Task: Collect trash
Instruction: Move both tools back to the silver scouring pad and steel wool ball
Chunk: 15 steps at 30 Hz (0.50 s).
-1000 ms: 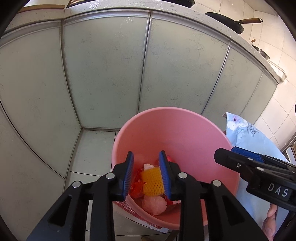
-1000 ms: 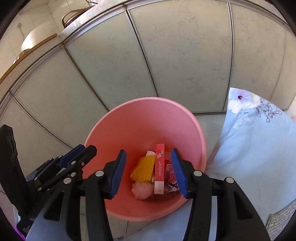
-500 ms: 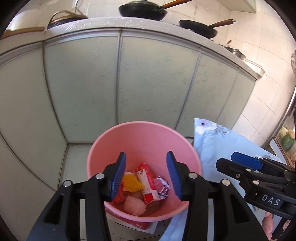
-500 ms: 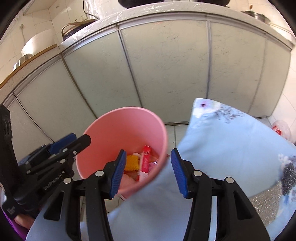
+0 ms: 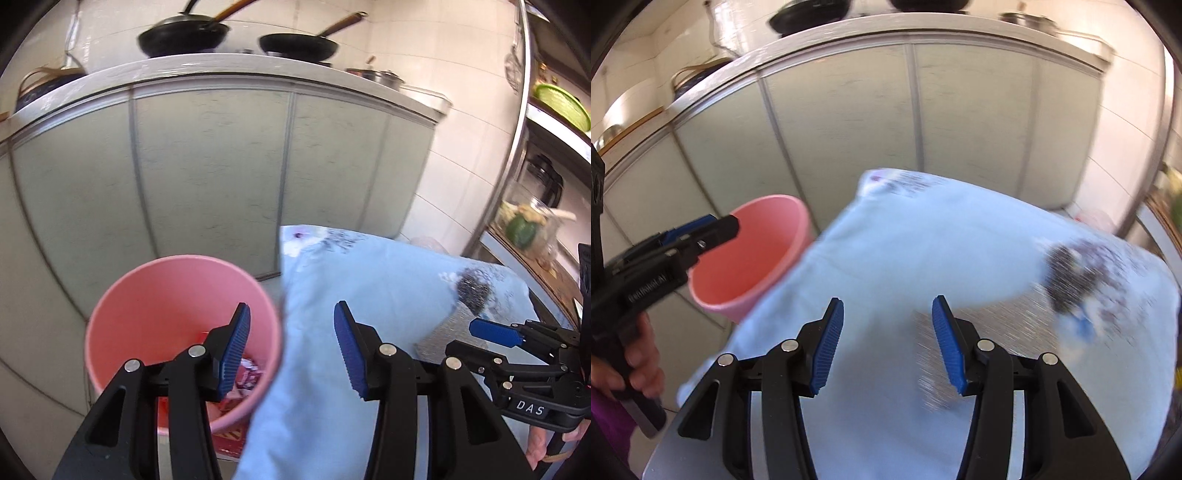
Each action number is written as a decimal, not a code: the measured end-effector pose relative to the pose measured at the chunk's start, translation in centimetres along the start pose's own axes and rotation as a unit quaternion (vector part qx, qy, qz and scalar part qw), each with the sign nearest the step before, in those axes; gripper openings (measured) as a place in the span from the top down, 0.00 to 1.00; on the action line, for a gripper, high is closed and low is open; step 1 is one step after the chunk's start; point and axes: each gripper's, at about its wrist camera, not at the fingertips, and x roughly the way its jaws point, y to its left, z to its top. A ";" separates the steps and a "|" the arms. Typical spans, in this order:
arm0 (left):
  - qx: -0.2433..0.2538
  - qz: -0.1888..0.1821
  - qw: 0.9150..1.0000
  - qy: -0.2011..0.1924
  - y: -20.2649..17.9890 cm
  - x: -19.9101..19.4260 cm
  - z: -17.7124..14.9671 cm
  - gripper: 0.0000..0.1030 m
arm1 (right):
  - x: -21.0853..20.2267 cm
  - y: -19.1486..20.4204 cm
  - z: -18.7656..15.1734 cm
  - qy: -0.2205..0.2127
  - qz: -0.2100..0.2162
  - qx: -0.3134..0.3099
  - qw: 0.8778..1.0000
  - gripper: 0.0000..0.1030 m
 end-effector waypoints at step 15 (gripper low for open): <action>0.141 -0.137 0.976 0.097 -11.4 5.5 -1.6 0.54 | -2.9 -10.6 -5.5 0.002 -0.065 0.093 0.994 0.51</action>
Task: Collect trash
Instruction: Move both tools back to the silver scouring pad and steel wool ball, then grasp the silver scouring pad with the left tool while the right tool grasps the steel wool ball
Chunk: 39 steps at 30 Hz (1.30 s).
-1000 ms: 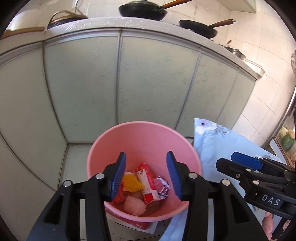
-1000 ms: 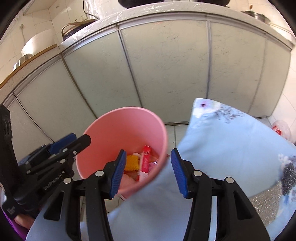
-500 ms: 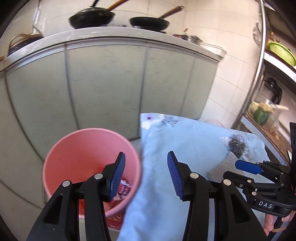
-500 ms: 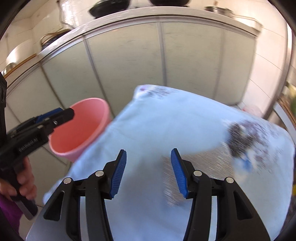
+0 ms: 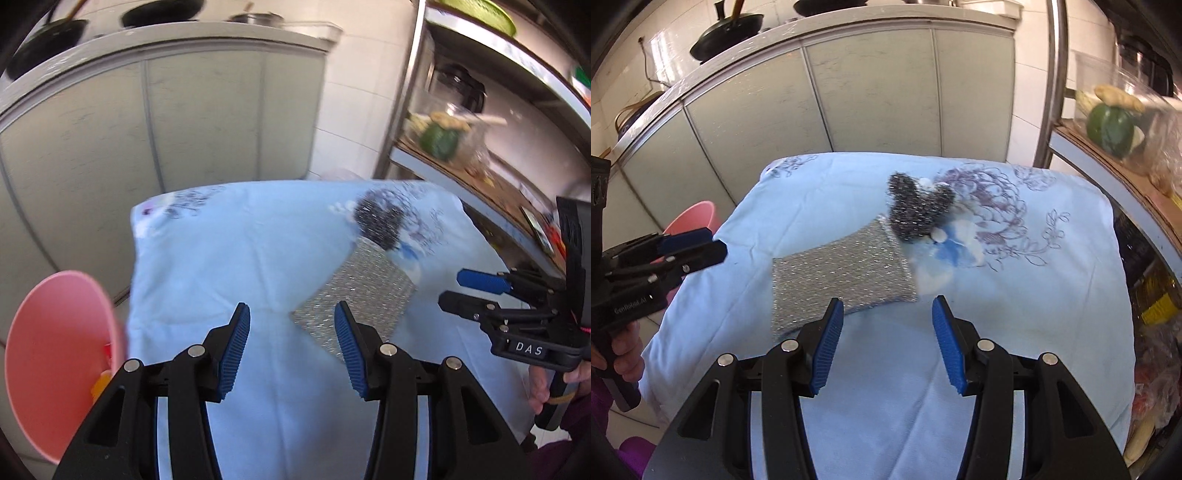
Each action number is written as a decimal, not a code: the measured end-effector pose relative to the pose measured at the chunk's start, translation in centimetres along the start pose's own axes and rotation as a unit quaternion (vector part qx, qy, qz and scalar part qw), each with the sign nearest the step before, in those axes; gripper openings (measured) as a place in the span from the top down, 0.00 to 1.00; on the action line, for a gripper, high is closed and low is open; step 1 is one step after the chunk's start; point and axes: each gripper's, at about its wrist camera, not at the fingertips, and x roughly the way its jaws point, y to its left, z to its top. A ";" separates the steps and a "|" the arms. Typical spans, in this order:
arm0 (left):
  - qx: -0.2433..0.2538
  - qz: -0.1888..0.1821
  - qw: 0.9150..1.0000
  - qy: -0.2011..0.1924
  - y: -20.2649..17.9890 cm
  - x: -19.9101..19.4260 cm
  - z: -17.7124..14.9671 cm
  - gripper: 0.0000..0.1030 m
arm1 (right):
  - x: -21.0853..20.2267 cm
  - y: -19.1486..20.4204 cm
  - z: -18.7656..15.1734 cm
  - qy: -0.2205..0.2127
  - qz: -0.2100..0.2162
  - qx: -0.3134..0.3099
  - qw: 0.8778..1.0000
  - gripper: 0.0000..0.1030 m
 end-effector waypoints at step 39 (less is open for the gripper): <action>0.000 -0.031 0.999 0.028 -1.2 0.1 -3.6 0.98 | 6.0 -1.7 5.3 0.012 0.021 0.072 0.997 0.51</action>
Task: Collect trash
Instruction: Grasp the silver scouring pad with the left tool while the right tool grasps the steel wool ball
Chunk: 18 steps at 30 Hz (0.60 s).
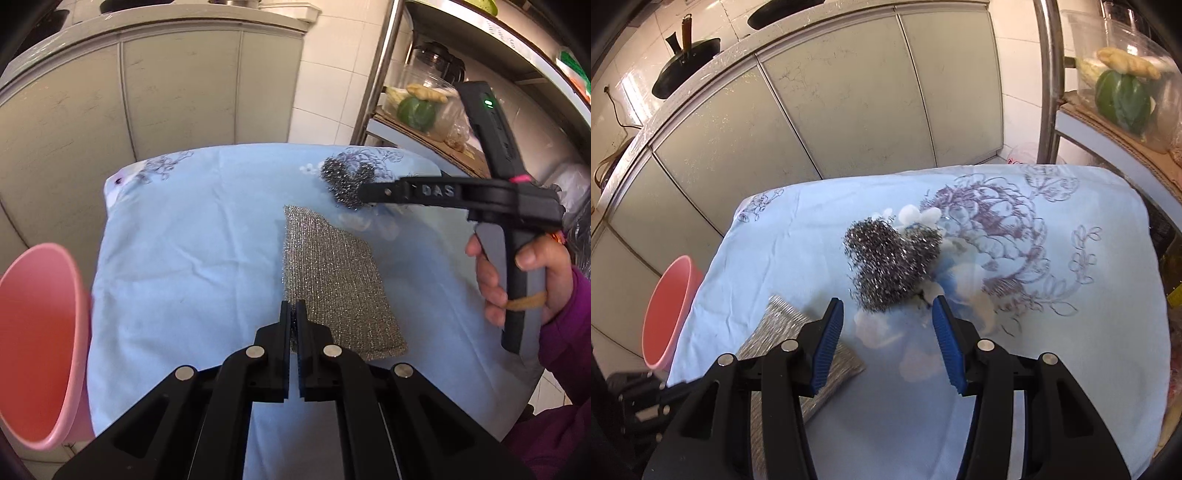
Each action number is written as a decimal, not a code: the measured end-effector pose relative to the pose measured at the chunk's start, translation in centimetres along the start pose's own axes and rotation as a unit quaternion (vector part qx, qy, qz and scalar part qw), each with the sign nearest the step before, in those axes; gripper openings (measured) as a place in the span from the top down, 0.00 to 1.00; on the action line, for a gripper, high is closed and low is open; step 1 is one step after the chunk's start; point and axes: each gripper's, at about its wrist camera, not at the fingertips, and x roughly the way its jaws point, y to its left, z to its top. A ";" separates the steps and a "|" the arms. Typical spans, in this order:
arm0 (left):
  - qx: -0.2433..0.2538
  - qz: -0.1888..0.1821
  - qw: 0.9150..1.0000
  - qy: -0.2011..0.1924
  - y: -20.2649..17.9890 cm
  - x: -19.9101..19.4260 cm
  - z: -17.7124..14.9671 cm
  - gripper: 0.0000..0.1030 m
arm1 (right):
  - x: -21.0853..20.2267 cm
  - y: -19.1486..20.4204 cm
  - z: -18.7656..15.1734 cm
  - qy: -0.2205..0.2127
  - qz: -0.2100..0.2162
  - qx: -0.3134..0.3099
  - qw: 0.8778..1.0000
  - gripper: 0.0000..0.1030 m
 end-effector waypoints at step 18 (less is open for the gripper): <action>-0.028 0.030 0.999 0.027 -1.3 0.5 0.4 0.65 | -3.6 -0.2 -1.8 -0.034 0.009 -0.022 0.999 0.81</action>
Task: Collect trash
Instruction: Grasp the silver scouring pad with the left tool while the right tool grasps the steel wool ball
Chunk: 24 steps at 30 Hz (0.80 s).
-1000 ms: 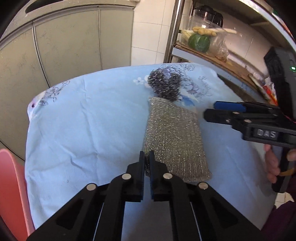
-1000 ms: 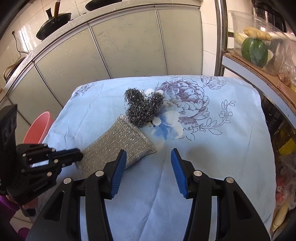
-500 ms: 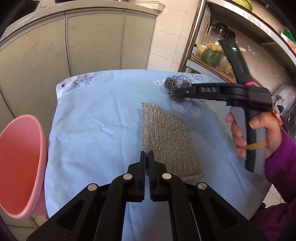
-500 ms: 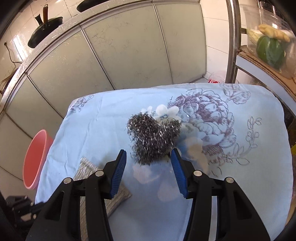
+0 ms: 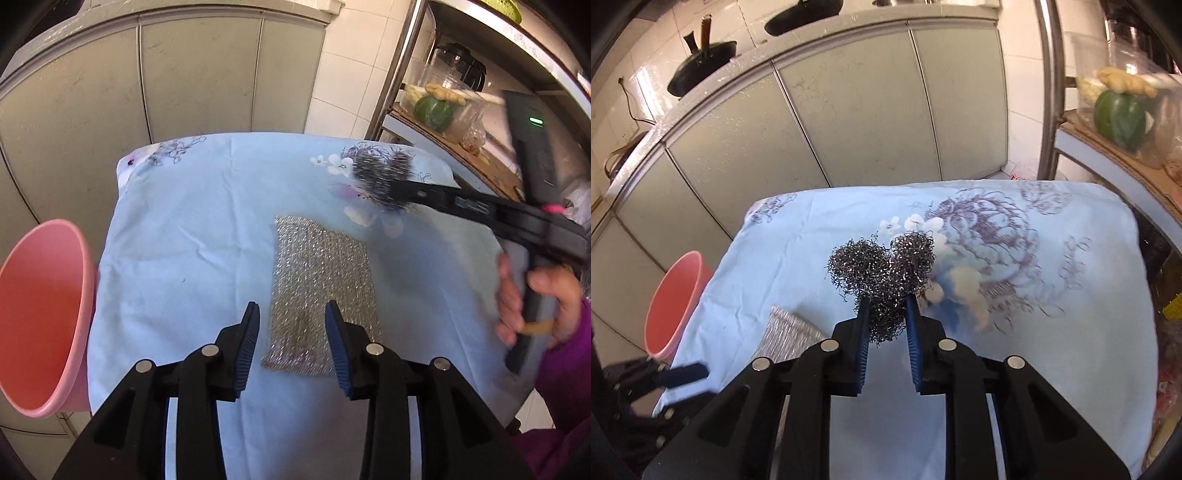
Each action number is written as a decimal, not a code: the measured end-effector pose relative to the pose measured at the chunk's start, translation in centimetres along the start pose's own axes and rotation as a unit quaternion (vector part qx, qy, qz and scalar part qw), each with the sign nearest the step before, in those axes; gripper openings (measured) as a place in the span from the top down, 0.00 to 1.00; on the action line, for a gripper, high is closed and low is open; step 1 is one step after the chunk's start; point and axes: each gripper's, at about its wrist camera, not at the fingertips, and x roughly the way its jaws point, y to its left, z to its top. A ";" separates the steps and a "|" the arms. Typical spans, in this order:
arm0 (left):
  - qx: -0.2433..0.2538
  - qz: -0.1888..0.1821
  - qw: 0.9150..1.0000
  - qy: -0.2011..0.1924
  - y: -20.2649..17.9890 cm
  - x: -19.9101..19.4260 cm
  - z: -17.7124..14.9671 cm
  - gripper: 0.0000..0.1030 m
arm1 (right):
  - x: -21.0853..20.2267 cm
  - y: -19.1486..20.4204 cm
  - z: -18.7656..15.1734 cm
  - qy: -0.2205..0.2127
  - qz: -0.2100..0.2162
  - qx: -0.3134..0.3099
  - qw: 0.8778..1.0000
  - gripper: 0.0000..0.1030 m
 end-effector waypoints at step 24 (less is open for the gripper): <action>-0.017 0.108 0.993 -0.042 -5.1 -0.2 -0.2 0.95 | -9.7 -3.4 -6.8 -0.032 0.016 0.011 0.999 0.81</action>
